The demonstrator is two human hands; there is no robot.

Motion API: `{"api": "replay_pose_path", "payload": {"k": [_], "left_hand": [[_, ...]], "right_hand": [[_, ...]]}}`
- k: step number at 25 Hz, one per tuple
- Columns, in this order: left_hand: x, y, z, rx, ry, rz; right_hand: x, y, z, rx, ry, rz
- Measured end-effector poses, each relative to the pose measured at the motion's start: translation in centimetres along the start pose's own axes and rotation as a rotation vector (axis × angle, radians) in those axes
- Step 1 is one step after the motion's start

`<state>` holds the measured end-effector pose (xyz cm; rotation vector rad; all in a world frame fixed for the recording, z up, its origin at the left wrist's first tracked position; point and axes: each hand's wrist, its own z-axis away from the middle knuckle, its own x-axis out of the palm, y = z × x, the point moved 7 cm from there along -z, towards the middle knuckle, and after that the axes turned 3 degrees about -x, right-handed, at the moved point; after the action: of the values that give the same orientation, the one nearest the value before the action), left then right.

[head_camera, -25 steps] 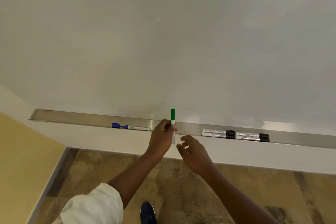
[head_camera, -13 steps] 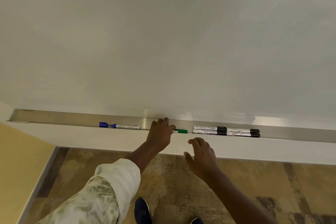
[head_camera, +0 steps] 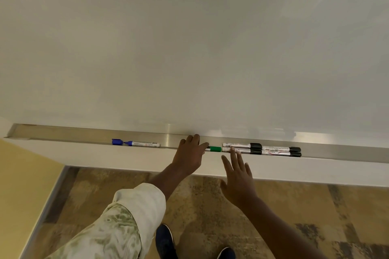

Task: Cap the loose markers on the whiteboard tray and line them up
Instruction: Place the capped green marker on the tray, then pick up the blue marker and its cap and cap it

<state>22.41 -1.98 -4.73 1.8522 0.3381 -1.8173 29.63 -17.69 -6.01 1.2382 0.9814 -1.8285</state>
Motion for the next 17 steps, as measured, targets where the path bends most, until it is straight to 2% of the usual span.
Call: {"api": "replay_pose_path", "payload": {"k": [8, 13, 17], "left_hand": [[-2.4, -2.5, 1.5, -0.036, 0.101, 0.117], [-5.6, -11.2, 5.0, -0.214, 0.265, 0.146], [-6.1, -20.0, 9.4, -0.459, 0.242, 0.101]], "right_hand": [[-0.2, 0.0, 0.2, -0.015, 0.05, -0.017], [-1.2, -5.0, -1.2, -0.176, 0.123, -0.054], [-2.4, -12.7, -4.4, -0.345, 0.087, -0.091]]}}
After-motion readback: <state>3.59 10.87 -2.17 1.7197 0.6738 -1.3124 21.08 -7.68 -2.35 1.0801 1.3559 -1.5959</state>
